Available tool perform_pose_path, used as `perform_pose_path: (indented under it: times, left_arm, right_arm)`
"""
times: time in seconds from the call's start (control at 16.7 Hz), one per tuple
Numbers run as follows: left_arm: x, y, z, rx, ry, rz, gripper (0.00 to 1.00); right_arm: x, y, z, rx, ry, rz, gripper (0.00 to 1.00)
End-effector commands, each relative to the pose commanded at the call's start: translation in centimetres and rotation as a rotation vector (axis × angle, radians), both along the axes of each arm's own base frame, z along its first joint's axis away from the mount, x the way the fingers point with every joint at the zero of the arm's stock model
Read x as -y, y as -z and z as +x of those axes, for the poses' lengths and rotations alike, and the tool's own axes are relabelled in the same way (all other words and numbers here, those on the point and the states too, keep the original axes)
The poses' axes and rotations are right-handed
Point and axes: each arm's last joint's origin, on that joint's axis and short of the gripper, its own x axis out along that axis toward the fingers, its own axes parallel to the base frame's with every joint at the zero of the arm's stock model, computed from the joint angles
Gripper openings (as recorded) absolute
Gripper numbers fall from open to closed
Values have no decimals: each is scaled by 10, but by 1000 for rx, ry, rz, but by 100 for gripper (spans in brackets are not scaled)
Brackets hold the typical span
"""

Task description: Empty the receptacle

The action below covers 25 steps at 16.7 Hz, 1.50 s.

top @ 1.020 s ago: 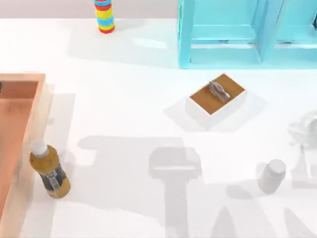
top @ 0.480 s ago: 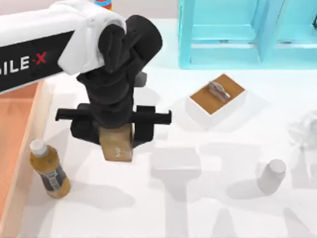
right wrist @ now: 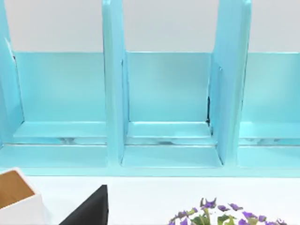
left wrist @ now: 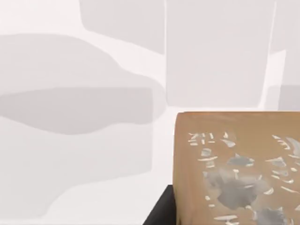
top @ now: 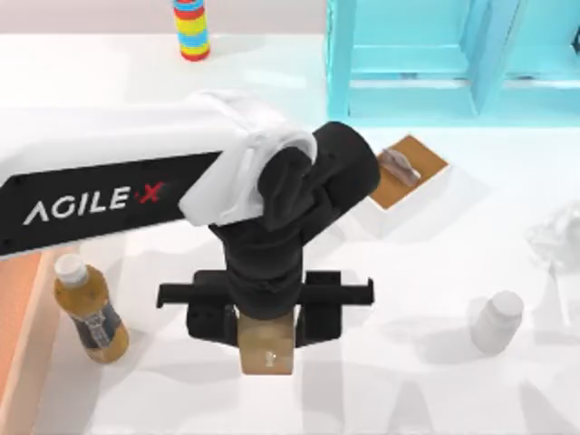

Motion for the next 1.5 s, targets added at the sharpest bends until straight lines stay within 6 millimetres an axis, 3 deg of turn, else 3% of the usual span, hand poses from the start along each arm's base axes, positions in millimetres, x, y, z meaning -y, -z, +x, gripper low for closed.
perform_pose_path:
  times: [0.24,0.66,0.9,1.5]
  left_arm:
    - [-1,1,1,-1,-3,3,0]
    - [-1,44,0,0,0,1,0]
    - [0,45,0,0,0,0,0]
    - [0,45,0,0,0,0,75]
  right_arm:
    - [0,0,0,0,0,0,100]
    - [0,0,0,0,0,0,100]
    - [0,0,0,0,0,0,100]
    - [0,0,0,0,0,0,100]
